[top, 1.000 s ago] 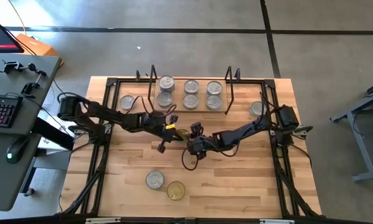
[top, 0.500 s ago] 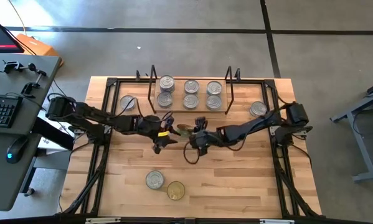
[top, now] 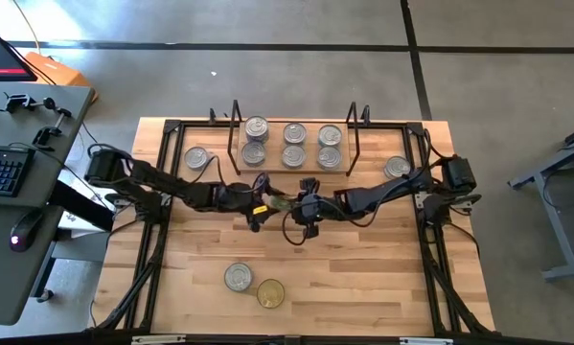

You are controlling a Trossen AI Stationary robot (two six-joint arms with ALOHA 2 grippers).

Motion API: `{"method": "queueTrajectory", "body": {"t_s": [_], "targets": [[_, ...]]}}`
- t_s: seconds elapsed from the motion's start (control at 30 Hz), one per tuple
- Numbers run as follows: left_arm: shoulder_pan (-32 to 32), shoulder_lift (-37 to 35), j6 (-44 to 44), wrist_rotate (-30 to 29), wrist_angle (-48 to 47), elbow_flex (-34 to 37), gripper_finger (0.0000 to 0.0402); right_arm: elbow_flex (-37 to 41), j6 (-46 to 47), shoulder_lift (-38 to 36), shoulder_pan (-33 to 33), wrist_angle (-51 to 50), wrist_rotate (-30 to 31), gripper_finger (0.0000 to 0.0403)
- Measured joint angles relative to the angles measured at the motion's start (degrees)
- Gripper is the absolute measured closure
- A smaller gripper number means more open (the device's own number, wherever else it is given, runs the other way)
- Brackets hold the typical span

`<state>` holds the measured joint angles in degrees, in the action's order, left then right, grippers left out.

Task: Stack canned seafood by type on shelf
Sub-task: Stack the green tuna can on top of the other green tuna can on the shelf

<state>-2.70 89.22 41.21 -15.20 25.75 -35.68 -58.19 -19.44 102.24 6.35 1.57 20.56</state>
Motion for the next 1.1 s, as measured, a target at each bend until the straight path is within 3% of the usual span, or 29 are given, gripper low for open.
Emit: {"method": "queueTrajectory", "body": {"t_s": [0.17,0.4,0.63,0.83,1.03,1.1], "targets": [[0.0,0.3,-0.6,-1.4,-0.8,0.0,0.0177,0.0,0.1,0.0,0.0,0.6,0.0,0.0284],[0.0,0.3,-4.7,-1.2,-1.9,0.0,0.0281,0.0,-0.1,-0.2,-0.5,2.2,-1.5,0.0244],[0.0,0.3,-10.8,-0.5,-1.8,0.0,0.0281,-0.1,2.9,-6.0,0.6,-1.4,1.8,0.0163],[0.3,0.3,-9.4,6.2,9.0,0.1,0.0281,-0.1,10.4,-11.4,3.1,-4.8,2.8,0.0156],[1.3,0.3,-3.1,10.5,17.2,0.1,0.0281,-0.1,6.3,-15.4,9.4,-7.2,15.5,0.0156],[1.8,0.3,-1.8,12.4,19.2,0.1,0.0281,-0.1,3.5,-15.8,11.0,-7.3,16.9,0.0156]]}}
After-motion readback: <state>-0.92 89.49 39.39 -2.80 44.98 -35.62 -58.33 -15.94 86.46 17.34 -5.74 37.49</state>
